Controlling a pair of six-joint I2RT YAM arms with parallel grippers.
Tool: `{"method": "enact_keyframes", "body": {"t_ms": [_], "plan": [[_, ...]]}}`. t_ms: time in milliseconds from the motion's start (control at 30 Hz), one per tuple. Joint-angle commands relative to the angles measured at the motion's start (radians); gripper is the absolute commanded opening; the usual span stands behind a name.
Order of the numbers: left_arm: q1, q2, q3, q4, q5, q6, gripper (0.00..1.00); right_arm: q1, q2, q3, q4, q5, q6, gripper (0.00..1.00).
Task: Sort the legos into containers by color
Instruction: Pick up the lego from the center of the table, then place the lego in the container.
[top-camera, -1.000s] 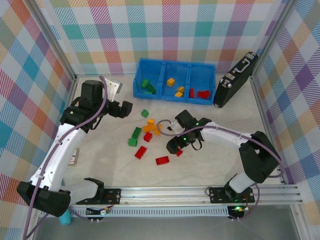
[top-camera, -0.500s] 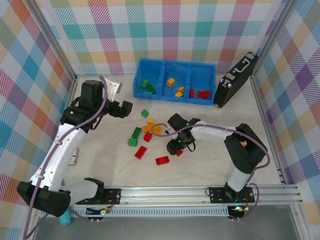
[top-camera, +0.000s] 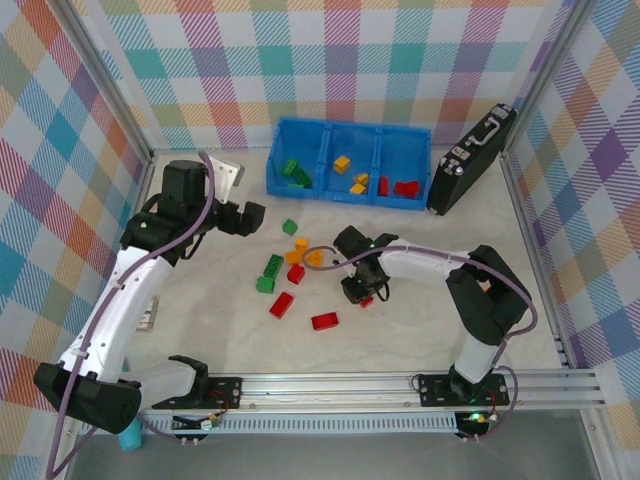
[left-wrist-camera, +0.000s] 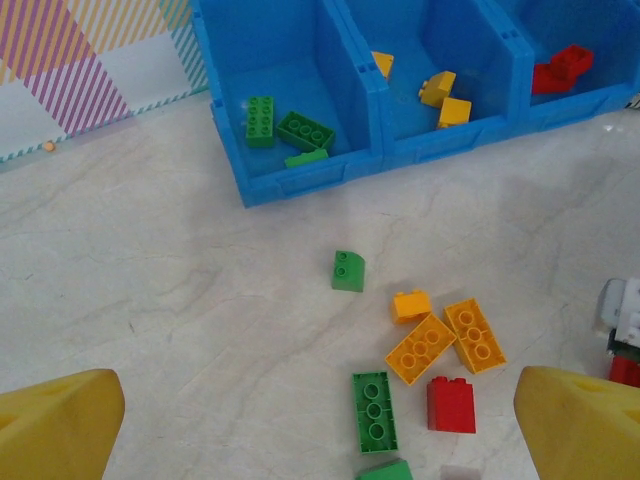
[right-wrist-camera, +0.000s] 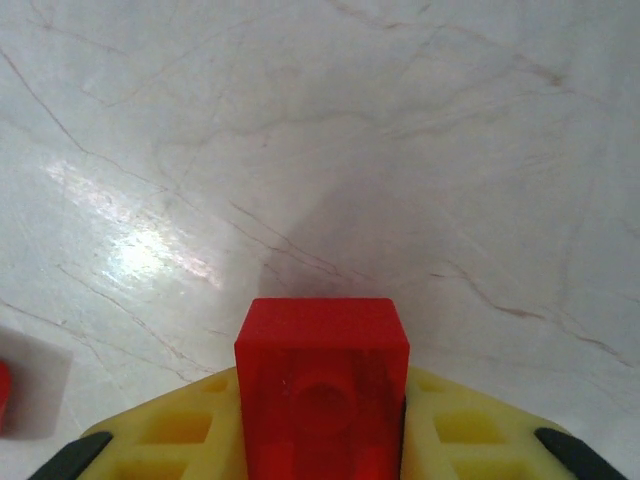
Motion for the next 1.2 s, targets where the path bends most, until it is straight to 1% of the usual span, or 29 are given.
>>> {"method": "enact_keyframes", "body": {"t_ms": [0, 100, 200, 333, 433, 567, 733, 833, 933, 1067, 1167], "plan": [[0.011, 0.021, -0.026, 0.028, -0.051, -0.033, 1.00, -0.091, -0.070, 0.096, -0.083, 0.033, -0.037, 0.31], [0.011, 0.059, -0.034, 0.035, -0.062, -0.040, 1.00, -0.192, -0.105, 0.203, -0.119, 0.060, -0.104, 0.31], [0.011, 0.101, -0.044, 0.048, -0.047, -0.044, 1.00, -0.294, -0.112, 0.303, -0.100, 0.078, -0.189, 0.31], [0.011, 0.148, -0.048, 0.061, -0.013, -0.055, 1.00, -0.402, -0.021, 0.452, -0.023, 0.088, -0.266, 0.32], [0.011, 0.176, -0.044, 0.065, 0.005, -0.069, 1.00, -0.448, 0.078, 0.543, 0.066, 0.120, -0.320, 0.33], [0.009, 0.216, -0.038, 0.073, 0.015, -0.090, 1.00, -0.473, 0.227, 0.694, 0.141, 0.116, -0.348, 0.32], [0.000, 0.280, -0.052, 0.082, -0.008, -0.116, 1.00, -0.500, 0.443, 0.934, 0.117, 0.129, -0.360, 0.32], [-0.006, 0.300, -0.086, 0.123, -0.020, -0.131, 1.00, -0.515, 0.534, 1.028, 0.097, 0.129, -0.356, 0.32], [-0.014, 0.326, -0.100, 0.156, -0.044, -0.142, 1.00, -0.528, 0.591, 1.077, 0.084, 0.126, -0.350, 0.33], [-0.056, 0.367, -0.110, 0.207, -0.142, -0.130, 1.00, -0.545, 0.624, 1.080, 0.086, 0.109, -0.344, 0.36], [-0.083, 0.409, -0.119, 0.265, -0.165, -0.132, 1.00, -0.553, 0.643, 1.080, 0.086, 0.107, -0.346, 0.38]]}}
